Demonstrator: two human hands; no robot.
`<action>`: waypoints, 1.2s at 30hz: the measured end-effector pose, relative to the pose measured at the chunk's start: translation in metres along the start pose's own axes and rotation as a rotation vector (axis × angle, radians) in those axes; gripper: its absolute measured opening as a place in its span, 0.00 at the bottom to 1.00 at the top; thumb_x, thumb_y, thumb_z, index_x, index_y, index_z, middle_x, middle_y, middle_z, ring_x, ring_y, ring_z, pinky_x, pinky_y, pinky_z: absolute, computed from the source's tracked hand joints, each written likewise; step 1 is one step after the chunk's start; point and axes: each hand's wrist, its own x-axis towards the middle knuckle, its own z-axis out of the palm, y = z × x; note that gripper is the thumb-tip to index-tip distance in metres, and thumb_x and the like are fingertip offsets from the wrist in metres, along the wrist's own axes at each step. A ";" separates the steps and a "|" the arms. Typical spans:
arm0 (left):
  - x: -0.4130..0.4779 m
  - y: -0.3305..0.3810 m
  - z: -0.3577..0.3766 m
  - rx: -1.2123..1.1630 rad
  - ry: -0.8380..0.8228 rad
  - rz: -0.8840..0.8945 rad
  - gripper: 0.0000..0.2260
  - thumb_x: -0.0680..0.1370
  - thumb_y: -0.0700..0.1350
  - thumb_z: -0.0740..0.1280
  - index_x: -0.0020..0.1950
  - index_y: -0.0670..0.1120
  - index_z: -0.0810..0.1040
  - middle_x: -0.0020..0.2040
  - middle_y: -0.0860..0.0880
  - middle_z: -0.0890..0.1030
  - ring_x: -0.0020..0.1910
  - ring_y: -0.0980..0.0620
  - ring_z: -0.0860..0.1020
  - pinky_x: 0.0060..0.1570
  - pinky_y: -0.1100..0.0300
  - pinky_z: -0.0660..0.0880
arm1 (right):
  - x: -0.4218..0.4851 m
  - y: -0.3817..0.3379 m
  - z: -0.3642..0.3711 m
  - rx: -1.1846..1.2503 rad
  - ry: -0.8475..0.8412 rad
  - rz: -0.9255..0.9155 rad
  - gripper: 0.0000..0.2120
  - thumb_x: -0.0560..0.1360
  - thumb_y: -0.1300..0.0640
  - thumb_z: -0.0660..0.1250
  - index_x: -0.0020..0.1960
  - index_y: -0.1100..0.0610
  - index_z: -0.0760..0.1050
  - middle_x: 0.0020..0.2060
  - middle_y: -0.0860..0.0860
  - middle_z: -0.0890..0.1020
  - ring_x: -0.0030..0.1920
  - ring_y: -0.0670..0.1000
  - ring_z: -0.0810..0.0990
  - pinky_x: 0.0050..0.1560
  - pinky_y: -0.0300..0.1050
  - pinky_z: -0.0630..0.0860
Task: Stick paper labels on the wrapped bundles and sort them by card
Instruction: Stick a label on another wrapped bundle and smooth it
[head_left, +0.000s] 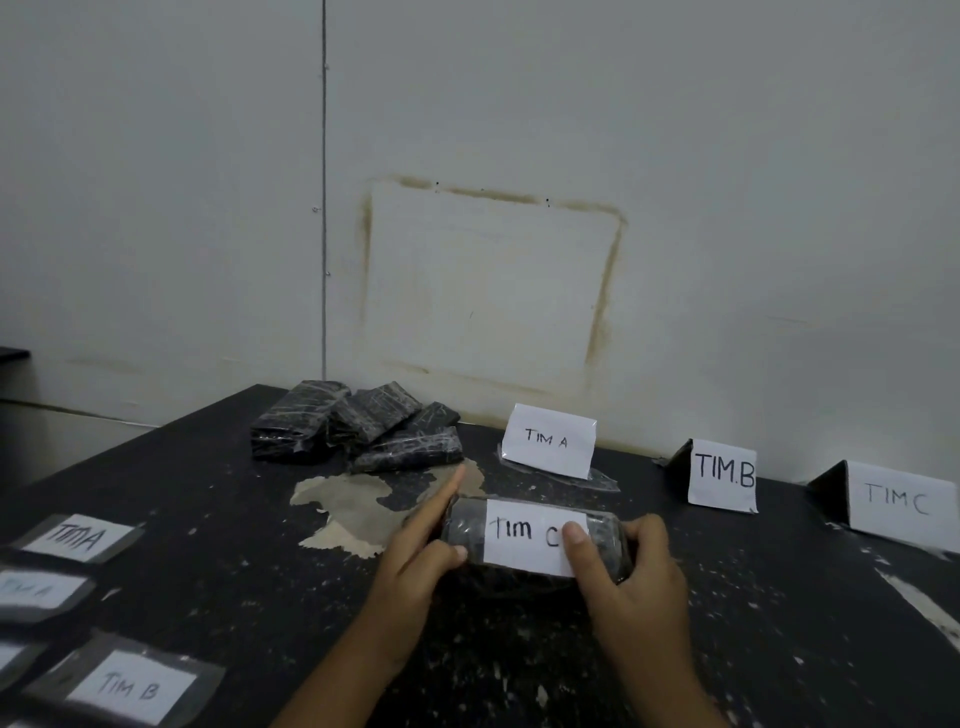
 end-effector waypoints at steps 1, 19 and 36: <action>-0.001 0.002 0.003 -0.019 0.032 -0.014 0.32 0.62 0.60 0.68 0.67 0.61 0.72 0.68 0.57 0.73 0.67 0.56 0.72 0.67 0.51 0.70 | -0.002 0.000 0.002 -0.011 0.008 -0.009 0.25 0.62 0.32 0.63 0.40 0.53 0.68 0.36 0.50 0.78 0.36 0.48 0.78 0.33 0.44 0.76; 0.002 0.011 0.019 -0.126 0.527 -0.024 0.10 0.76 0.41 0.67 0.46 0.57 0.83 0.41 0.52 0.85 0.35 0.56 0.80 0.32 0.64 0.78 | -0.015 -0.007 0.016 0.012 -0.008 -0.065 0.17 0.64 0.46 0.73 0.41 0.51 0.66 0.37 0.47 0.76 0.36 0.44 0.77 0.33 0.39 0.72; 0.002 0.015 0.010 -0.121 0.293 -0.136 0.18 0.70 0.59 0.65 0.56 0.55 0.82 0.54 0.54 0.83 0.55 0.54 0.79 0.55 0.57 0.77 | -0.012 -0.001 0.014 0.068 0.030 0.011 0.19 0.62 0.39 0.68 0.41 0.52 0.68 0.37 0.50 0.77 0.38 0.50 0.78 0.36 0.46 0.74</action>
